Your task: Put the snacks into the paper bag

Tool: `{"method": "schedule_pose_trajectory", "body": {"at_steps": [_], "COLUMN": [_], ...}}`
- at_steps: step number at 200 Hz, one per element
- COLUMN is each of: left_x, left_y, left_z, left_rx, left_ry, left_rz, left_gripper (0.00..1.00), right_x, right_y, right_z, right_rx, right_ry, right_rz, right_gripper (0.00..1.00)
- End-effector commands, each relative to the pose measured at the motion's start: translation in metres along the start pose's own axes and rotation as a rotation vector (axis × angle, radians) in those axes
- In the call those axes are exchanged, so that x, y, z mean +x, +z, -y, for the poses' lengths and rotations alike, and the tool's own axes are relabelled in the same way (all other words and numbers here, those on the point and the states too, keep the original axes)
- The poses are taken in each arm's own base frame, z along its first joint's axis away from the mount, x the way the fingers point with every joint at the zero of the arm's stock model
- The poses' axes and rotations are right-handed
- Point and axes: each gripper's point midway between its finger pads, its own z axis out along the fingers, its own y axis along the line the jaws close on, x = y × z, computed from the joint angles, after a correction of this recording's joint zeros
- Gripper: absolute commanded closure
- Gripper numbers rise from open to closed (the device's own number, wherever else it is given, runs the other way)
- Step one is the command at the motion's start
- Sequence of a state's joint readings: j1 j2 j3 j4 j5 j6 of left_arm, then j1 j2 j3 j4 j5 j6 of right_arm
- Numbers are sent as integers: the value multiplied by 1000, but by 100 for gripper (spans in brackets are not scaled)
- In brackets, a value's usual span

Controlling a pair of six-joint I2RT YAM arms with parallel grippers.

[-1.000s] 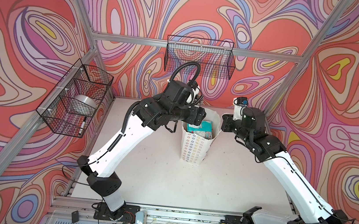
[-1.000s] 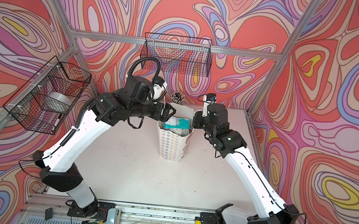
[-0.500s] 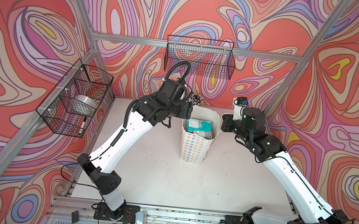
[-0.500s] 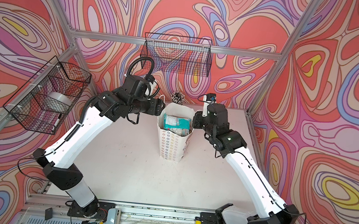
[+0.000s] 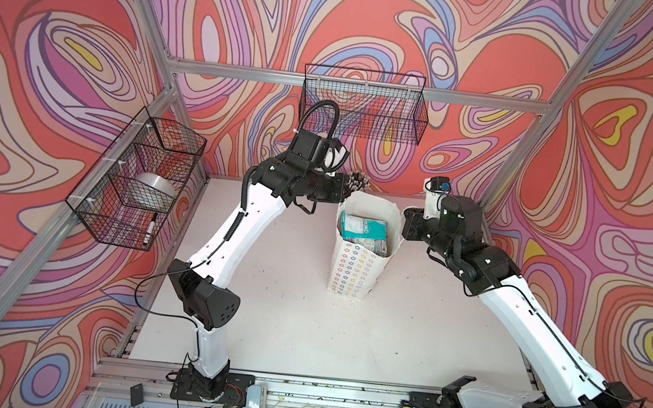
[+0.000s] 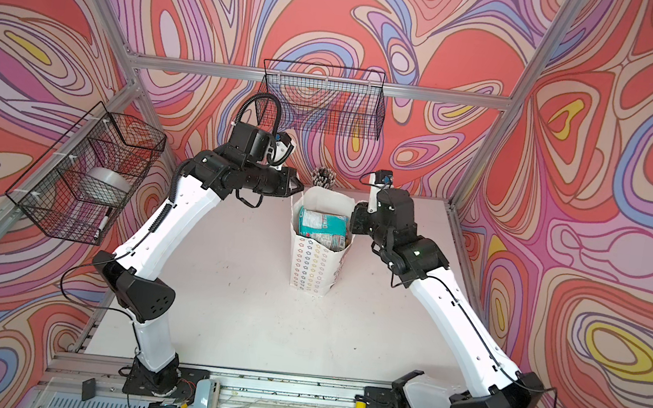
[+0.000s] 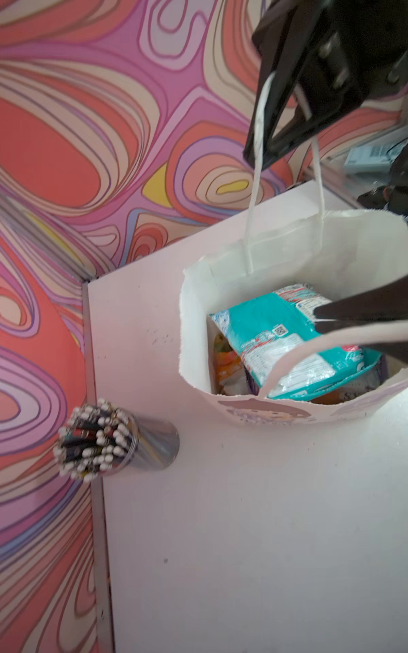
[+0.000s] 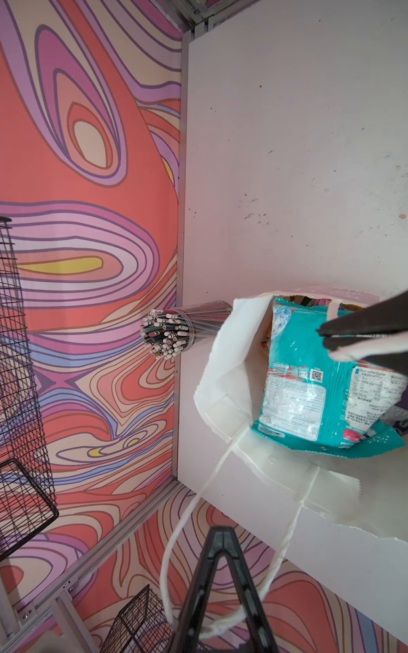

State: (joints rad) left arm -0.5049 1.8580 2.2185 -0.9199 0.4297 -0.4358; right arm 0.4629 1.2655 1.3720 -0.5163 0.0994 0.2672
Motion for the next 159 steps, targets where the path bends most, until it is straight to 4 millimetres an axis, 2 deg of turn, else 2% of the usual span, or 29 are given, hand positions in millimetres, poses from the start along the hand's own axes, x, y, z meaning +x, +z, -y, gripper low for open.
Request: {"method": "schedule_pose_trajectory", "body": {"at_steps": [1, 13, 32, 39, 57, 71, 85, 112, 130, 159], "left_x": [-15, -19, -20, -19, -15, -9, -8, -9, -4, 5], "left_y": [-30, -43, -52, -52, -49, -55, -71, -95, -96, -92], "left_z": [59, 66, 61, 54, 17, 16, 18, -3, -1, -16], "left_rx": [266, 289, 251, 206, 27, 17, 9, -94, -71, -116], "left_ry": [6, 9, -3, 1, -44, -41, -16, -14, -2, -20], "left_rz": [32, 67, 112, 119, 116, 96, 139, 237, 222, 190], "left_gripper": [100, 100, 100, 100, 100, 100, 100, 100, 100, 100], "right_x": [-16, -26, -50, -61, -88, -98, -100, -86, -78, -65], "right_y": [-4, -7, -14, -19, -31, -36, -34, -19, -14, -11], "right_z": [-11, -20, -41, -50, -73, -80, -81, -80, -77, -69], "right_rx": [-59, -96, -188, -233, -343, -376, -374, -370, -361, -331], "right_ry": [15, 22, 53, 66, 89, 90, 90, 118, 141, 159], "right_rz": [44, 51, 71, 87, 123, 130, 125, 72, 65, 46], "right_gripper": [100, 100, 100, 100, 100, 100, 100, 100, 100, 100]}}
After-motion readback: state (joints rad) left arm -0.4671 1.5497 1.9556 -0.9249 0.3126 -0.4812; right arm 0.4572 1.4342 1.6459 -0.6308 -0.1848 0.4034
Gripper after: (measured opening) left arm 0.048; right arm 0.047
